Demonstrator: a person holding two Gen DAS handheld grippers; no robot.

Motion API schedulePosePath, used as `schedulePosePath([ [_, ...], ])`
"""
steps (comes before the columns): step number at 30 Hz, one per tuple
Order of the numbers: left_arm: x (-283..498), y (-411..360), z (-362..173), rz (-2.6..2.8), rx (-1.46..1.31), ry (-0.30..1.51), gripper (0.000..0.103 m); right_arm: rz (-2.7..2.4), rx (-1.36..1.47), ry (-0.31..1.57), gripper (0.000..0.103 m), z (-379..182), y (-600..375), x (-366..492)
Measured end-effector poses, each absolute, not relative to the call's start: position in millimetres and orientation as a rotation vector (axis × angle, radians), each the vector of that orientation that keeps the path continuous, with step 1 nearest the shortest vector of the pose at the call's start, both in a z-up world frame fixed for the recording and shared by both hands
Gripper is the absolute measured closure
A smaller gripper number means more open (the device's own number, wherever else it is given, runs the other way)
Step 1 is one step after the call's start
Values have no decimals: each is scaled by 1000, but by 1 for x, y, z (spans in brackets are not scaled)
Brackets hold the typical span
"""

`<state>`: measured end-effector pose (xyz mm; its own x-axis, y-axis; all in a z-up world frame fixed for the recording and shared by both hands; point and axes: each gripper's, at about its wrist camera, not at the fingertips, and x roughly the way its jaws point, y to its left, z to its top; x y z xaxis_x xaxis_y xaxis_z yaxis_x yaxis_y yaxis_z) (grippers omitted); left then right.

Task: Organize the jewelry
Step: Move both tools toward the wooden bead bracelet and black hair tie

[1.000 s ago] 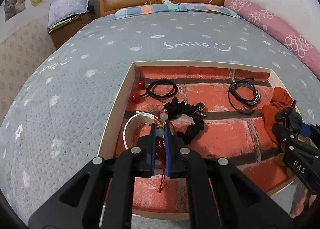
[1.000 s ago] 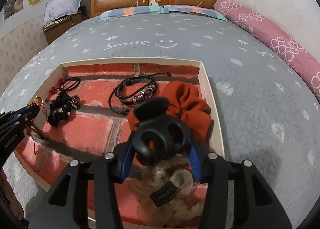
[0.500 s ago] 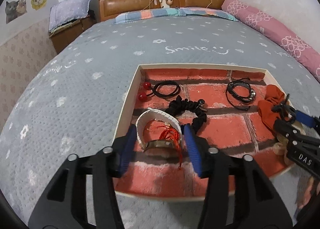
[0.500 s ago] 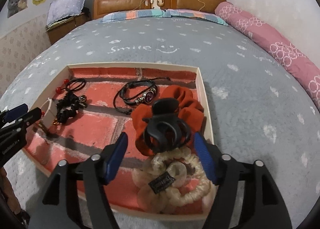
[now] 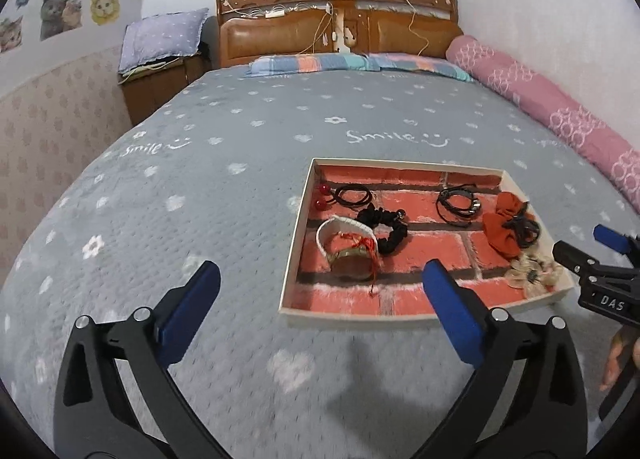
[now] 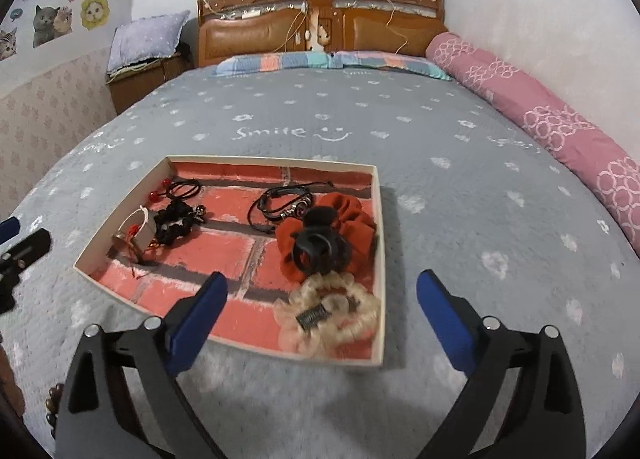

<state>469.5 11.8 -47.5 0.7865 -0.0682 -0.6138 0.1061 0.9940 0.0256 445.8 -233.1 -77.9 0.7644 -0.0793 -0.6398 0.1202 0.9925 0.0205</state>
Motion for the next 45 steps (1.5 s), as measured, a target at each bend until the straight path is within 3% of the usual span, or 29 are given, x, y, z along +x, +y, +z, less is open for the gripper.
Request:
schedulePosePath([
  [20,349,59,-95,-23,57,714,5,-119,121,699,9,-106,-225,340],
  [35,333,57,-116,-35,38,753,5,-84,93,709,11,-125,-200,325],
  [37,336,57,-120,-40,37,766,5,-78,75,713,22,-127,-196,326],
  [45,341,59,-128,-58,21,792,6,-40,70,800,42,-144,-191,339],
])
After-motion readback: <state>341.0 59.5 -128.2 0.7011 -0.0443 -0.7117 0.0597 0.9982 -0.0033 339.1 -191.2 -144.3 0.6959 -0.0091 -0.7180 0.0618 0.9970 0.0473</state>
